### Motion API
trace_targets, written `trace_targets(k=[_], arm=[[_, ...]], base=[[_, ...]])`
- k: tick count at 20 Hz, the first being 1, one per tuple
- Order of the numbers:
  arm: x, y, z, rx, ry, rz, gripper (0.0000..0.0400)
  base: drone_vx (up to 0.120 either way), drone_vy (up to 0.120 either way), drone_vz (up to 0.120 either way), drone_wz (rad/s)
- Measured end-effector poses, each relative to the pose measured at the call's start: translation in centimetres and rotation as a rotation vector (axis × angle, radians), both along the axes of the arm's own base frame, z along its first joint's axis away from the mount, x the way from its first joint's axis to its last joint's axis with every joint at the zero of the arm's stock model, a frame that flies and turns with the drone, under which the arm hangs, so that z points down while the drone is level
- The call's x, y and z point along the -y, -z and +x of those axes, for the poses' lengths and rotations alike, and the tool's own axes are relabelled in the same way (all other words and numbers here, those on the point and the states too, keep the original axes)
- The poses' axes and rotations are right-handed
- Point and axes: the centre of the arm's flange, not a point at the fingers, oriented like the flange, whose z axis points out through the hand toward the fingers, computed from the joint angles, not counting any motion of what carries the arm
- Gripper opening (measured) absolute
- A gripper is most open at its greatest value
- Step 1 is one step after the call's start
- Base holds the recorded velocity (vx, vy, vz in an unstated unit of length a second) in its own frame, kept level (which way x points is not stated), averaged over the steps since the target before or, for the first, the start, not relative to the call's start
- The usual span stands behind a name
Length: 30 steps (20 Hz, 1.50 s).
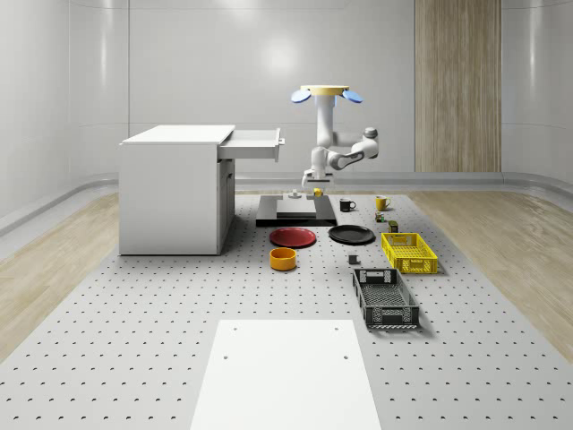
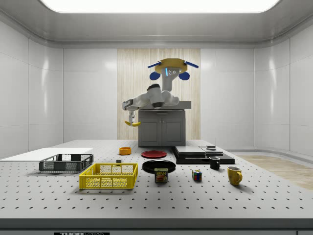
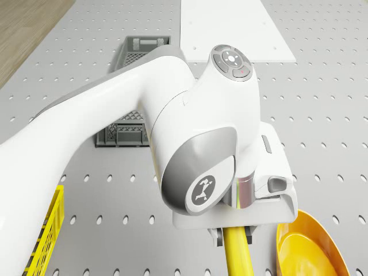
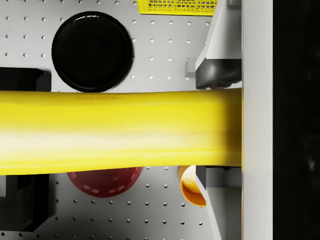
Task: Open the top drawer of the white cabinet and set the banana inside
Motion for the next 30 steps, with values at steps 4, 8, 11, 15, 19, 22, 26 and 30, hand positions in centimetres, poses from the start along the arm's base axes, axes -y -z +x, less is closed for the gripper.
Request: trace_targets(k=[4,8,11,15,19,22,26,30], arm=[[0.0,0.0,0.0,0.0,0.0,0.0,0.0193],[0.0,0.0,0.0,0.0,0.0,0.0,0.0193],[0.0,0.0,0.0,0.0,0.0,0.0,0.0193],[0.0,0.0,0.0,0.0,0.0,0.0,0.0193],[0.0,0.0,0.0,0.0,0.0,0.0,0.0193],[0.0,0.0,0.0,0.0,0.0,0.0,0.0193],[0.0,0.0,0.0,0.0,0.0,0.0,0.0193],[0.0,0.0,0.0,0.0,0.0,0.0,0.0193]], base=[[-0.12,-0.03,0.12,0.0],[-0.12,-0.04,0.12,0.0],[-0.12,-0.067,0.12,0.0],[-0.12,0.0,0.12,0.0],[-0.12,0.0,0.12,0.0],[-0.12,0.0,0.12,0.0],[-0.12,0.0,0.12,0.0],[-0.12,-0.06,0.12,0.0]])
